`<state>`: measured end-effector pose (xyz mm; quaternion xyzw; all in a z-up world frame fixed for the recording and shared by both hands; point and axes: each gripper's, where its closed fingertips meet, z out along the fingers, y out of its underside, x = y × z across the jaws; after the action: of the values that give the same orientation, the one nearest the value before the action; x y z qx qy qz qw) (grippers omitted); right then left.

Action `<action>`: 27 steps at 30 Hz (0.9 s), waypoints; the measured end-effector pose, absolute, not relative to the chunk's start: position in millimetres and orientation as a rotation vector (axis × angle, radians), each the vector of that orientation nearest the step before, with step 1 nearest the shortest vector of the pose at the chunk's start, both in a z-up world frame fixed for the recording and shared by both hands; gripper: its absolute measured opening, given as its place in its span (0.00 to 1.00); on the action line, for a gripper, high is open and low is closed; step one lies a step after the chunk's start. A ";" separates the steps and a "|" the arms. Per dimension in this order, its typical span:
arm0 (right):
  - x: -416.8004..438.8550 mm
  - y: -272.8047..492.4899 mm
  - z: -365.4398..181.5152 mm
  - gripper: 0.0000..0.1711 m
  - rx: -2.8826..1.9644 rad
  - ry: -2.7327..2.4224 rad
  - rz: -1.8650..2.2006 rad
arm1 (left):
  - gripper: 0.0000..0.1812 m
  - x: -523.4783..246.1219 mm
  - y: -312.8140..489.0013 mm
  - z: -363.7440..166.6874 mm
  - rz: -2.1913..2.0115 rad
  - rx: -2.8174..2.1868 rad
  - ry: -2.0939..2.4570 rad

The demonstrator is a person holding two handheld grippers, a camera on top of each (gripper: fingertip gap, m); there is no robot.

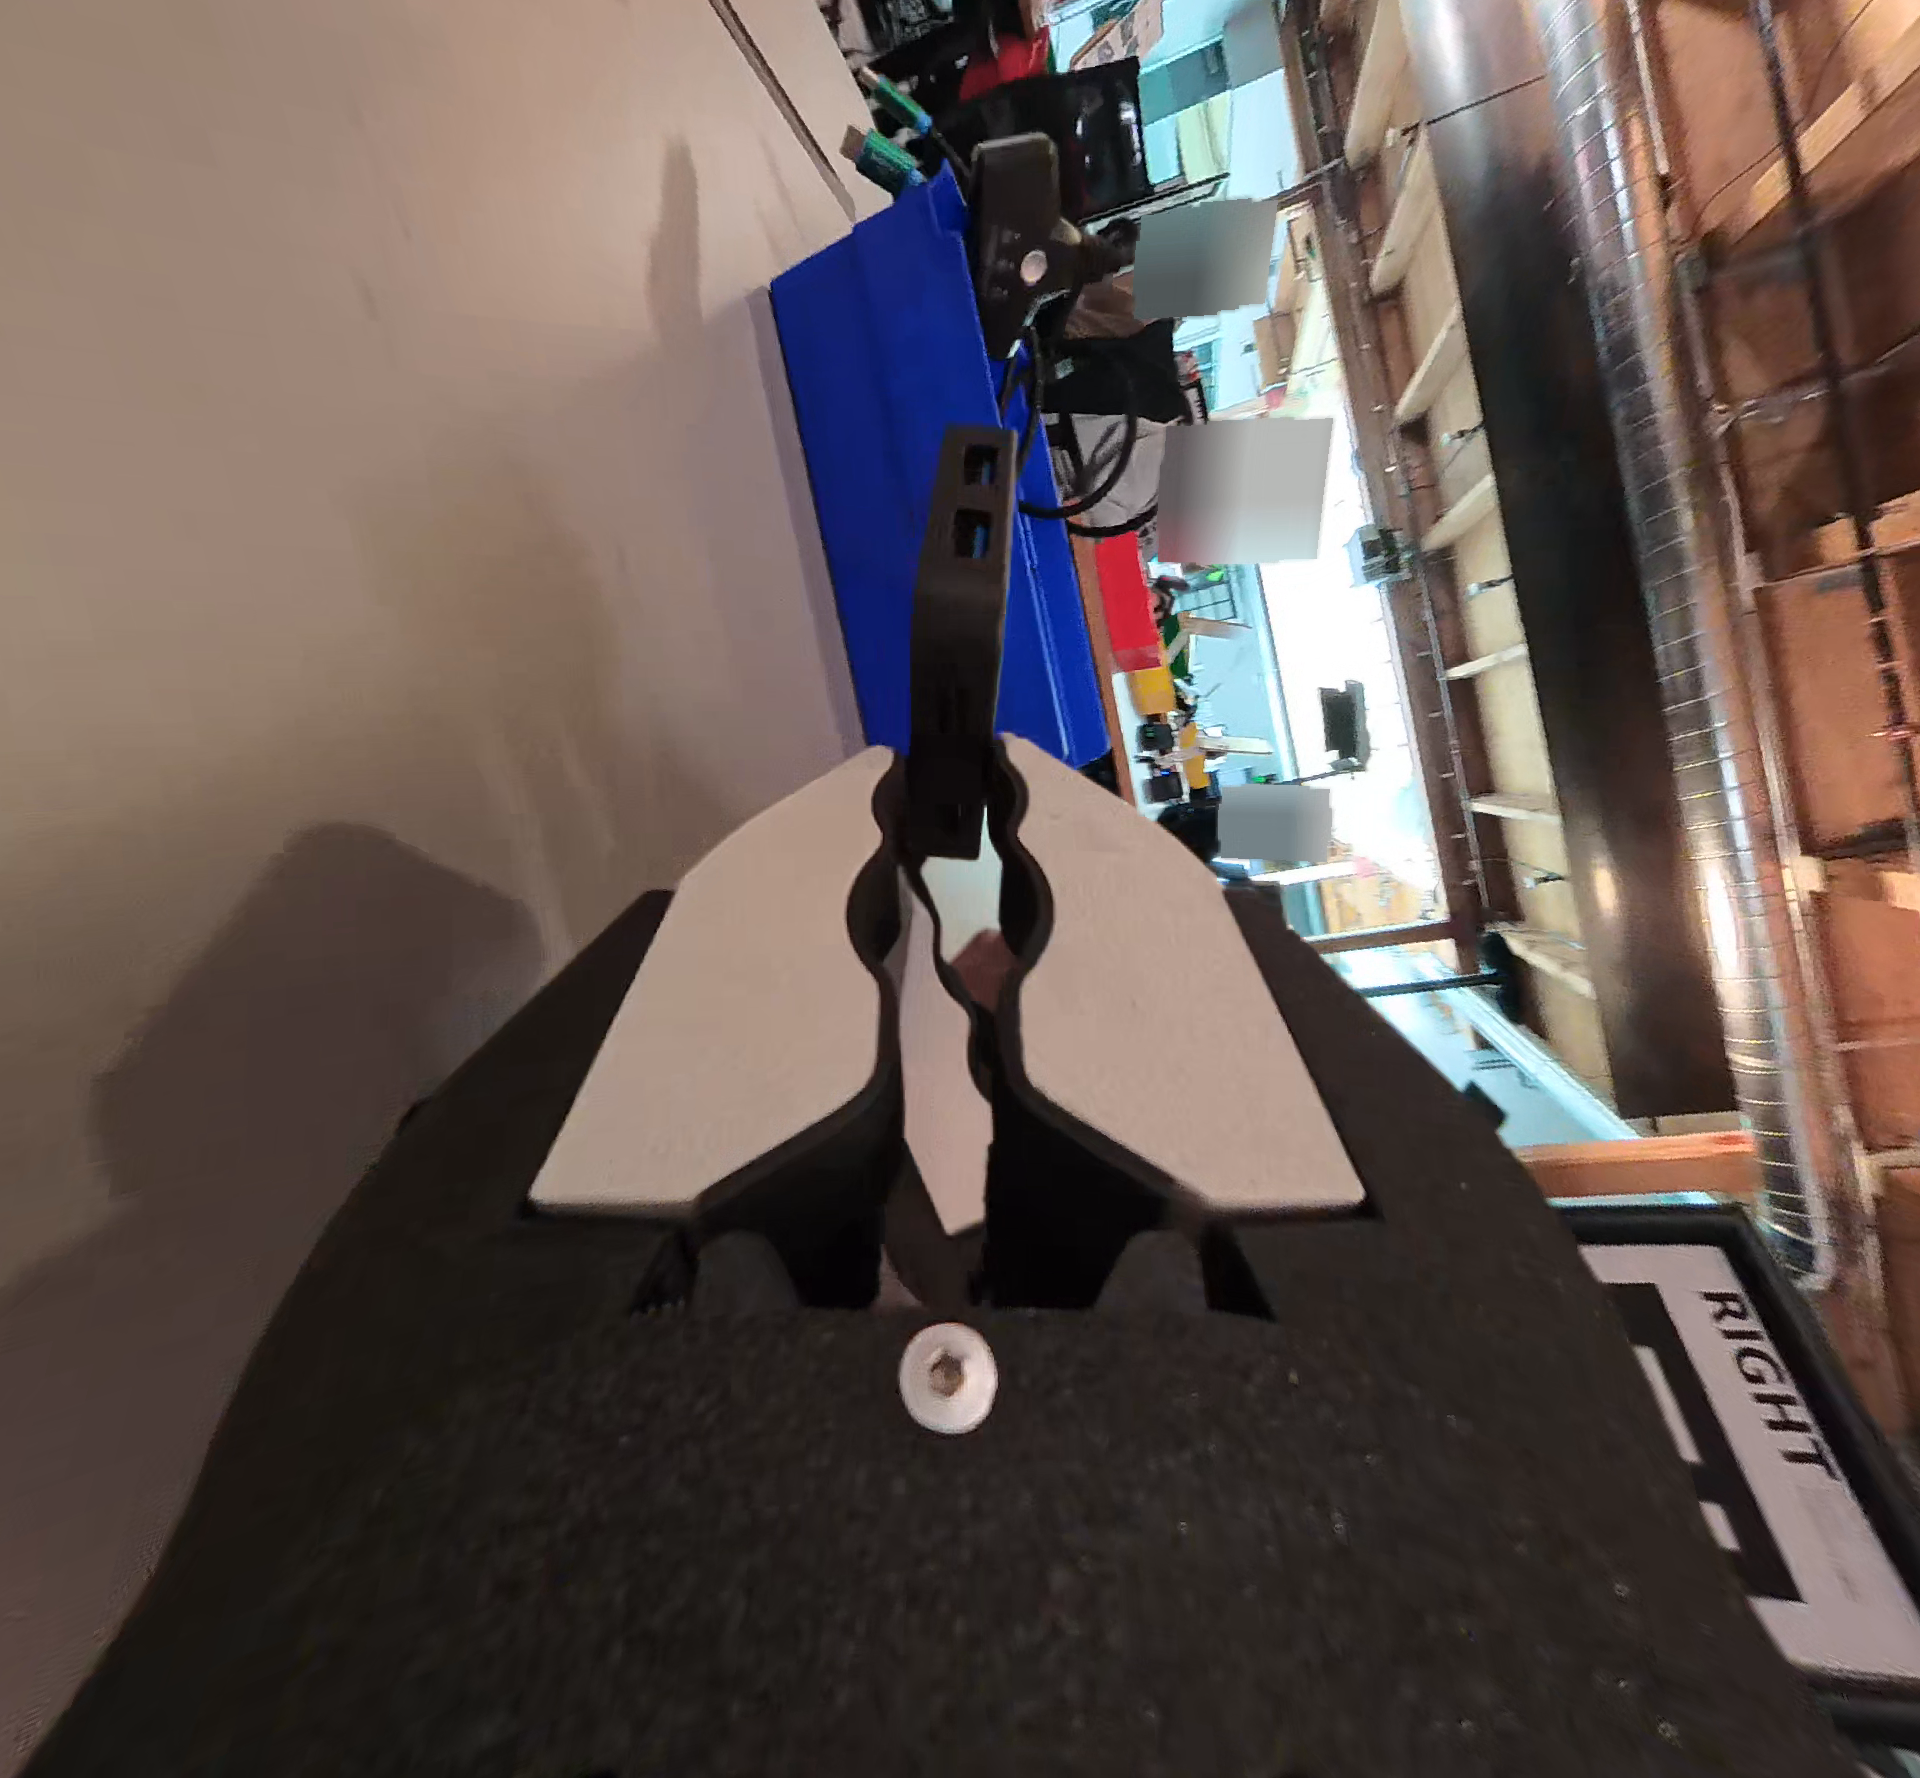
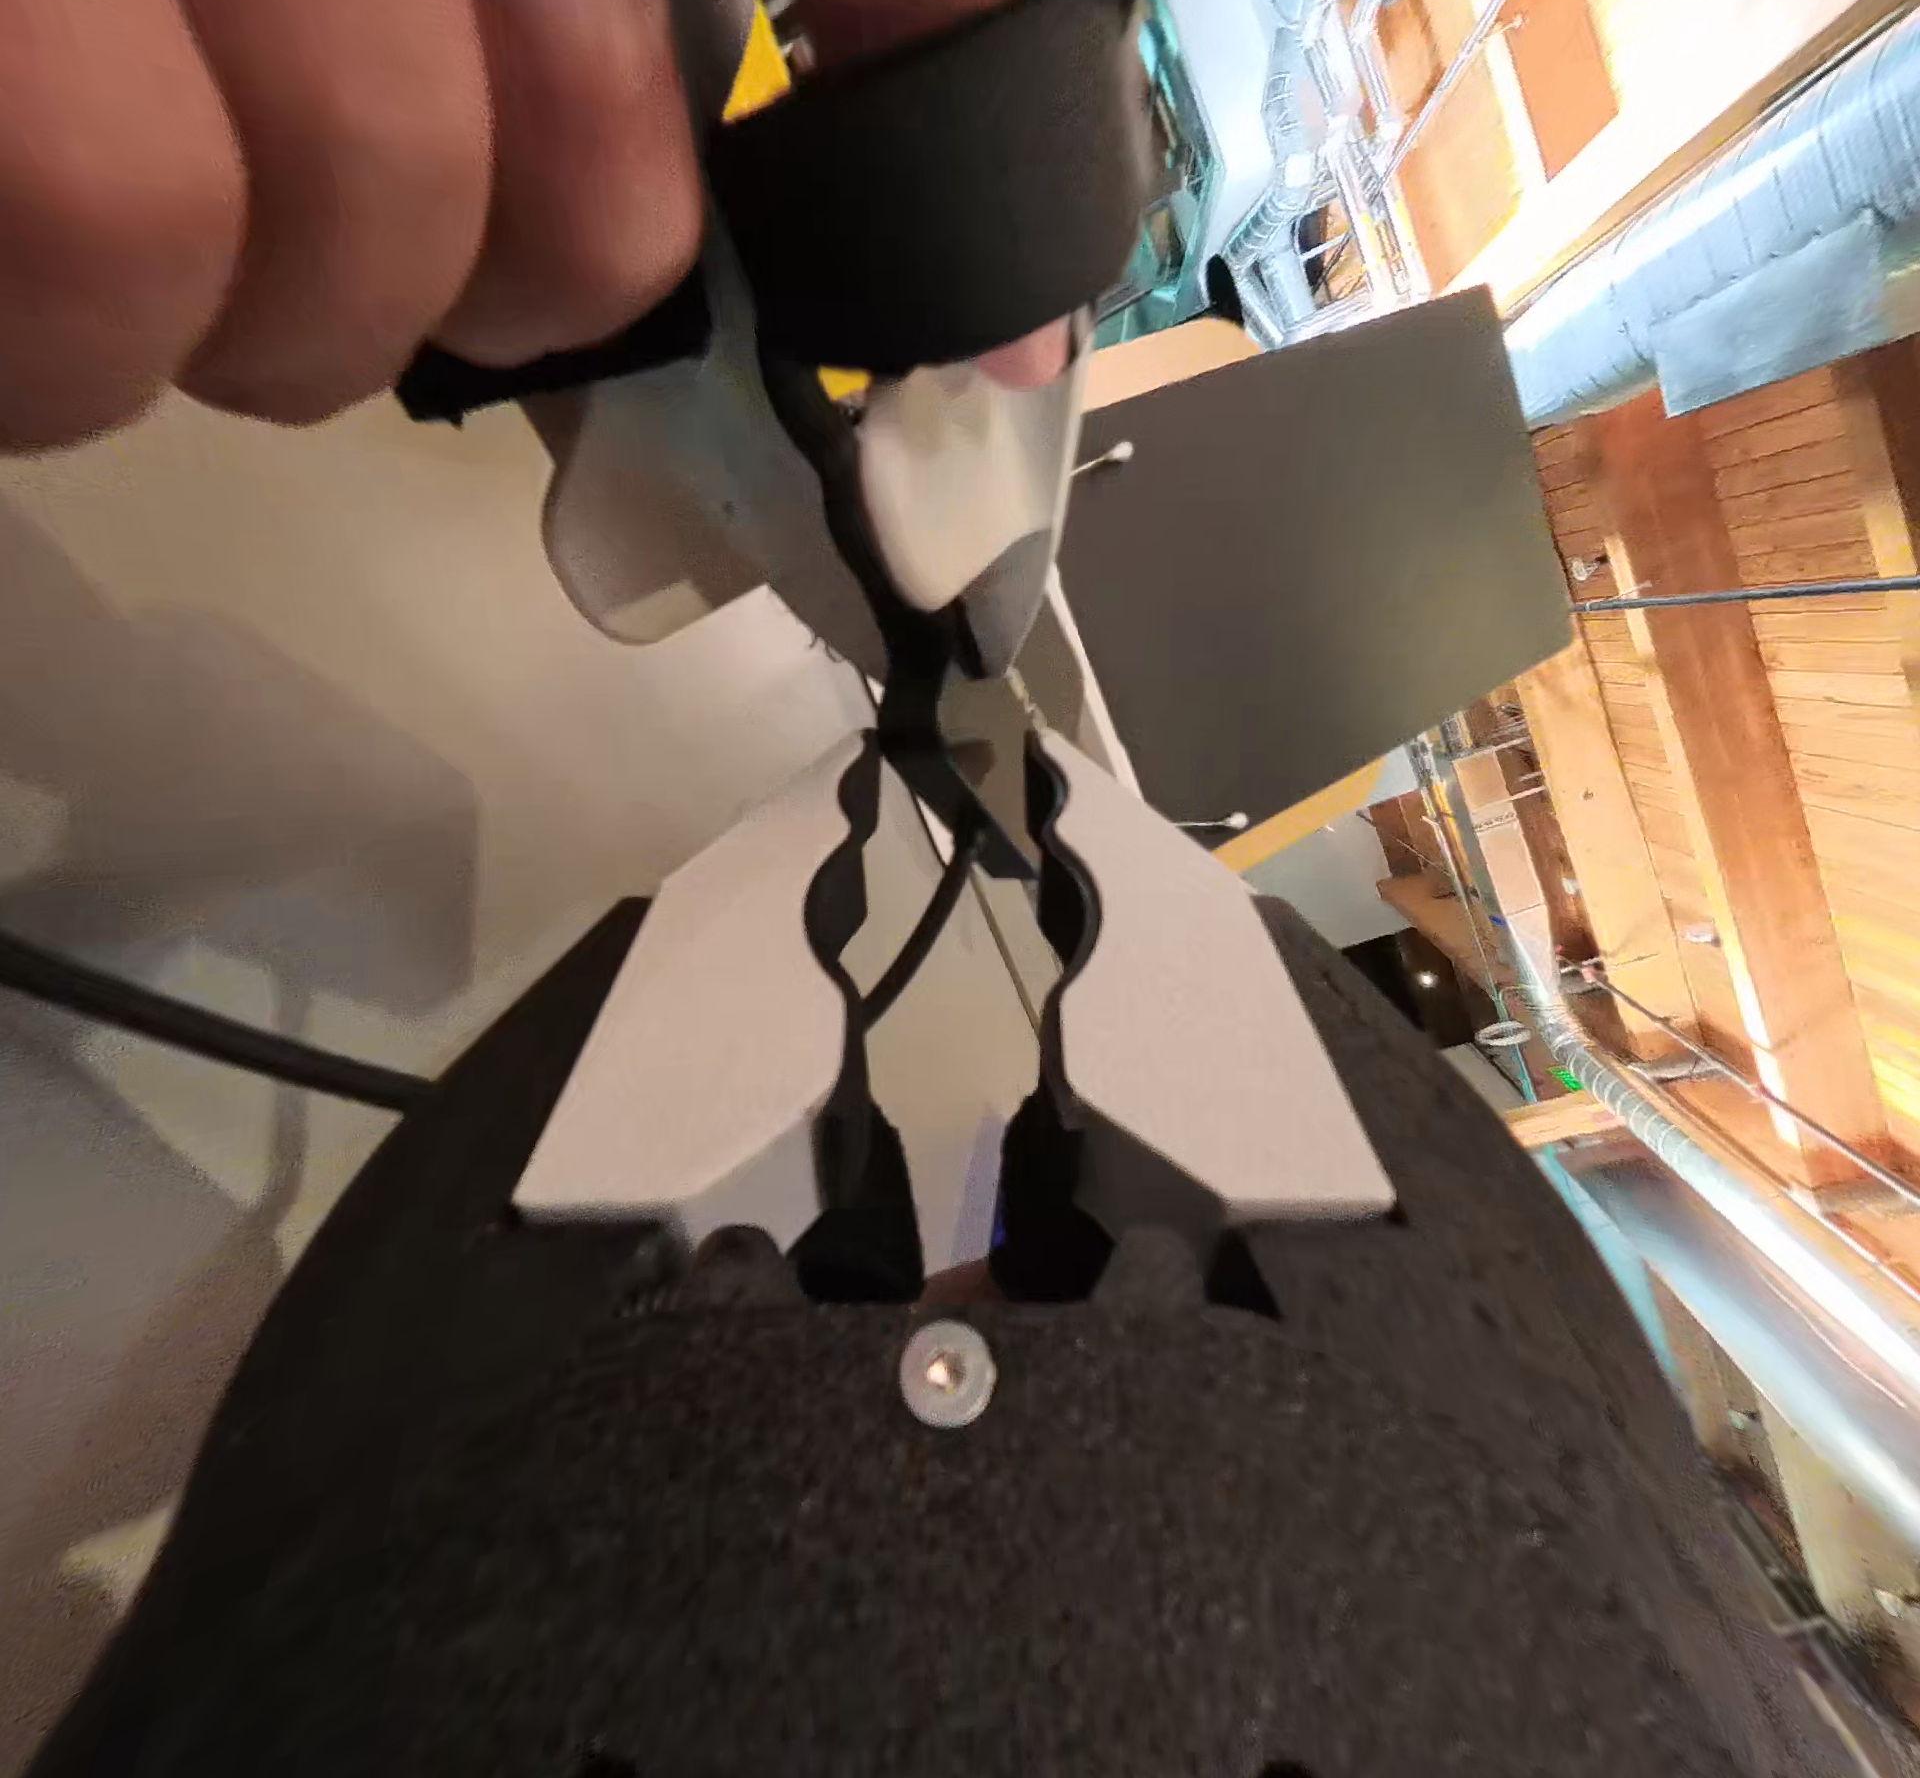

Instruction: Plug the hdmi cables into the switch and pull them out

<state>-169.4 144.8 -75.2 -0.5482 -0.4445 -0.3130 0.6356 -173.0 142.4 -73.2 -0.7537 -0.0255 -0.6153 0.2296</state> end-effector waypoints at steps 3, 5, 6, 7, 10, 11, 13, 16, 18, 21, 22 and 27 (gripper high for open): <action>-163.7 148.3 -77.2 0.11 -1.250 -1.016 -0.691 | 0.08 -169.2 140.6 -70.4 -1.756 -2.043 -0.029; -159.0 151.3 -76.1 0.07 -1.241 -1.039 -0.656 | 0.09 -170.6 139.6 -67.5 -1.781 -2.018 0.059; -152.1 158.2 -78.9 0.07 -1.277 -1.042 -0.637 | 0.14 -176.0 141.2 -67.6 -1.748 -2.005 0.089; -141.0 169.9 -84.8 0.07 -1.336 -1.047 -0.630 | 0.17 -183.1 142.0 -69.5 -1.703 -2.005 0.114; -109.6 217.1 -106.4 0.07 -1.484 -1.108 -0.638 | 0.21 -206.1 133.2 -77.7 -1.621 -1.991 0.225; -100.5 236.2 -111.4 0.08 -1.506 -1.125 -0.676 | 0.21 -215.5 129.7 -86.4 -1.556 -2.000 0.265; -94.7 270.4 -128.6 0.08 -1.554 -1.199 -0.689 | 0.20 -233.0 124.1 -105.8 -1.421 -2.034 0.328; -100.8 306.9 -146.3 0.08 -1.553 -1.288 -0.706 | 0.16 -247.9 109.4 -126.7 -1.330 -2.092 0.457; -105.6 316.6 -159.5 0.08 -1.561 -1.390 -0.711 | 0.16 -257.4 101.0 -138.2 -1.255 -2.121 0.543; -107.3 320.9 -174.5 0.10 -1.574 -1.505 -0.688 | 0.16 -262.7 93.1 -141.2 -1.228 -2.139 0.621; -107.8 320.2 -179.7 0.12 -1.610 -1.524 -0.650 | 0.17 -262.0 91.8 -139.4 -1.246 -2.133 0.626; -115.3 308.0 -175.5 0.23 -1.749 -1.562 -0.411 | 0.20 -262.8 86.8 -141.2 -1.322 -2.141 0.622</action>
<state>-115.3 308.0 -175.5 -0.6821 -0.6092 -0.1605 0.3712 -262.8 86.8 -141.2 -0.7950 0.2311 -0.4909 0.2713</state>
